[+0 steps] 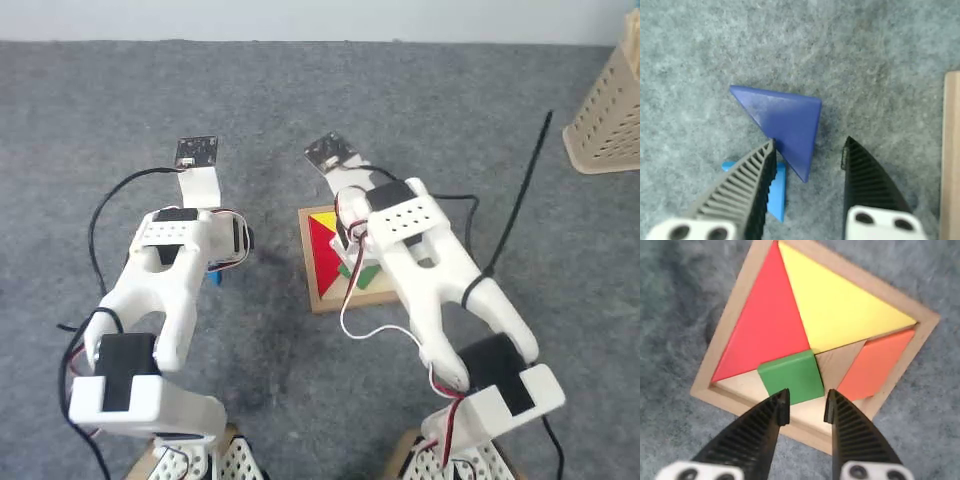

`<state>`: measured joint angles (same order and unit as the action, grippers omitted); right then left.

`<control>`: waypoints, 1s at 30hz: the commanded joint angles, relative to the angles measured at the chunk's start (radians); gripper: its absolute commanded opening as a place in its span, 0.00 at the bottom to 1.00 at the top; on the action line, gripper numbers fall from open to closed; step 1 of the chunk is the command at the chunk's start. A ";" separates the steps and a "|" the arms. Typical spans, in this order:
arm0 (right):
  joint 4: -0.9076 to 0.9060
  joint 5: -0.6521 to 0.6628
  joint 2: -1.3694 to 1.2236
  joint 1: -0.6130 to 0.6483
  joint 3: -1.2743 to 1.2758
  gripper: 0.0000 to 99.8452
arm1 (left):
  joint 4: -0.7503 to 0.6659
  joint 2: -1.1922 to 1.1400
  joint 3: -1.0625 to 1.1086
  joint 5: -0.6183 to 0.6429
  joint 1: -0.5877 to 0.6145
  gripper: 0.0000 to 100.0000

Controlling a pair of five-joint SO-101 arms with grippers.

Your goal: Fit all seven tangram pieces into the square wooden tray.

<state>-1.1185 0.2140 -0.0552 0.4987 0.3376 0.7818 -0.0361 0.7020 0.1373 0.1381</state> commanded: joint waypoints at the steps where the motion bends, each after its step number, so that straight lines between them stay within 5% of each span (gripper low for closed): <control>1: 0.074 0.020 0.070 0.033 0.028 0.14 | -0.021 0.052 -0.002 -0.014 -0.011 0.21; 12: 0.262 0.021 0.070 0.028 0.161 0.14 | -0.021 0.052 -0.002 -0.014 -0.009 0.21; 30: 0.254 0.011 0.143 -0.028 0.222 0.14 | -0.021 0.052 -0.001 -0.014 -0.009 0.21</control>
<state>-0.8700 0.2171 -0.0077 0.4895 0.5754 0.7818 -0.0361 0.7020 0.1373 0.1381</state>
